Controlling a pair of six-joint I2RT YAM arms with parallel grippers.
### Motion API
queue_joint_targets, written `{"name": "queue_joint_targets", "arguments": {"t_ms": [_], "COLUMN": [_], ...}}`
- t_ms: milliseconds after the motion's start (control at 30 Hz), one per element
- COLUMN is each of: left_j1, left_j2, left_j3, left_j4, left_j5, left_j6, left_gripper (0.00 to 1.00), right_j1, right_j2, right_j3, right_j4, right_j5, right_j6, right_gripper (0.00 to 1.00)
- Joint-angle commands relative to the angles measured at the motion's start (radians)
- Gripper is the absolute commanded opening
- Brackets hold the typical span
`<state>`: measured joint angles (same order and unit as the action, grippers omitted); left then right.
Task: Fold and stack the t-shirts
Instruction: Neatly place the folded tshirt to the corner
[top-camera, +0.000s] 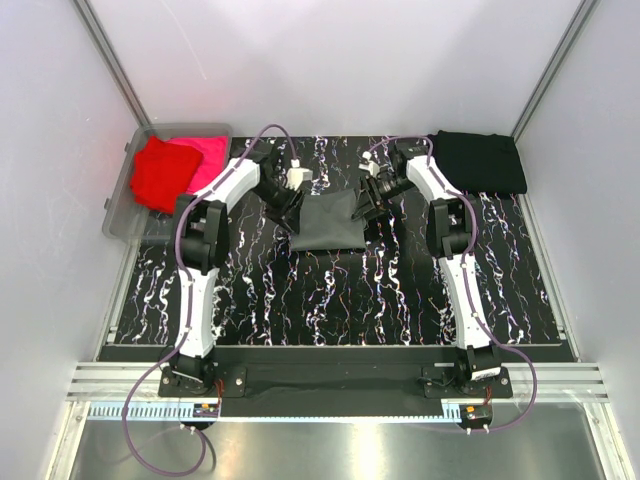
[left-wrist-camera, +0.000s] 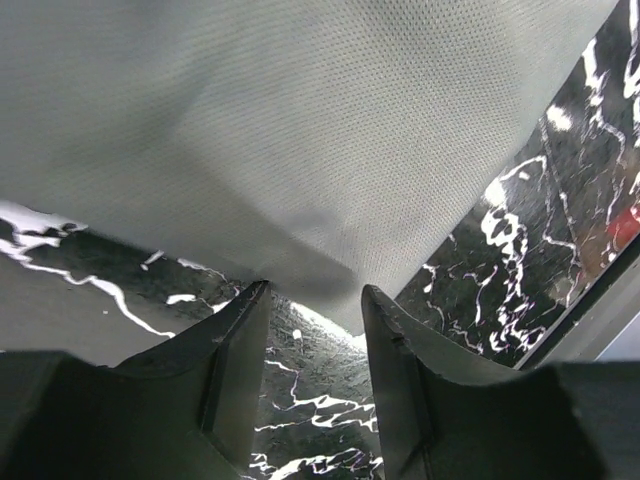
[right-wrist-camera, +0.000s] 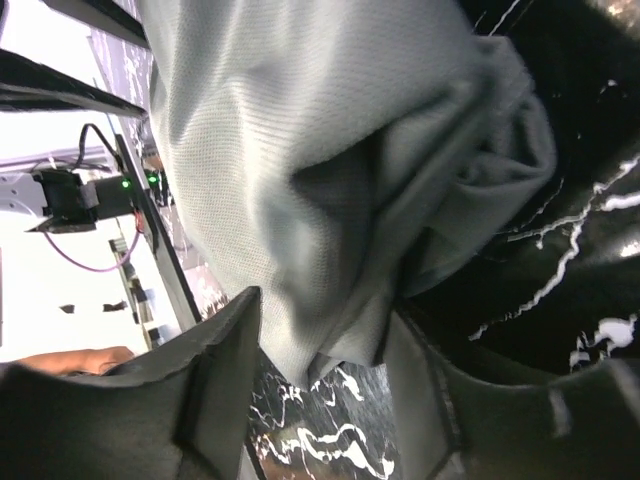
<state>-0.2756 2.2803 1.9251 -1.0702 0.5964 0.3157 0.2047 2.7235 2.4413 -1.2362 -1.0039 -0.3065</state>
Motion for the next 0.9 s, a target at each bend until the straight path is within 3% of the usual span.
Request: {"name": "queue_joint_targets", "arguments": {"t_ms": [0, 100, 233, 533, 733, 800, 867], "left_j1": [-0.004, -0.01, -0.027, -0.054, -0.077, -0.076, -0.074], "left_j2": [-0.047, -0.042, -0.027, 0.008, -0.001, -0.011, -0.037], "left_j3": [-0.035, -0.043, -0.034, -0.028, -0.037, -0.043, -0.058], "left_j4": [-0.01, -0.008, -0.008, 0.001, 0.009, 0.013, 0.016], "left_j5": [-0.024, -0.046, -0.055, -0.009, -0.006, -0.026, -0.044], "left_j6": [0.033, 0.039, 0.04, 0.036, 0.026, 0.025, 0.023], "left_gripper": [0.45, 0.44, 0.44, 0.43, 0.41, 0.41, 0.41], "right_j1": [0.013, 0.013, 0.015, 0.044, 0.065, 0.064, 0.059], "right_j2": [-0.021, -0.012, 0.01, 0.027, 0.012, -0.004, -0.021], "right_j3": [-0.024, -0.027, -0.033, -0.028, -0.071, -0.088, -0.09], "right_j4": [0.066, 0.099, 0.142, 0.176, 0.172, 0.165, 0.144], "right_j5": [-0.038, -0.067, -0.122, -0.096, -0.075, -0.062, -0.007], "right_j6": [0.069, 0.11, 0.164, 0.216, 0.188, 0.17, 0.13], "right_gripper": [0.56, 0.5, 0.49, 0.59, 0.36, 0.11, 0.0]}}
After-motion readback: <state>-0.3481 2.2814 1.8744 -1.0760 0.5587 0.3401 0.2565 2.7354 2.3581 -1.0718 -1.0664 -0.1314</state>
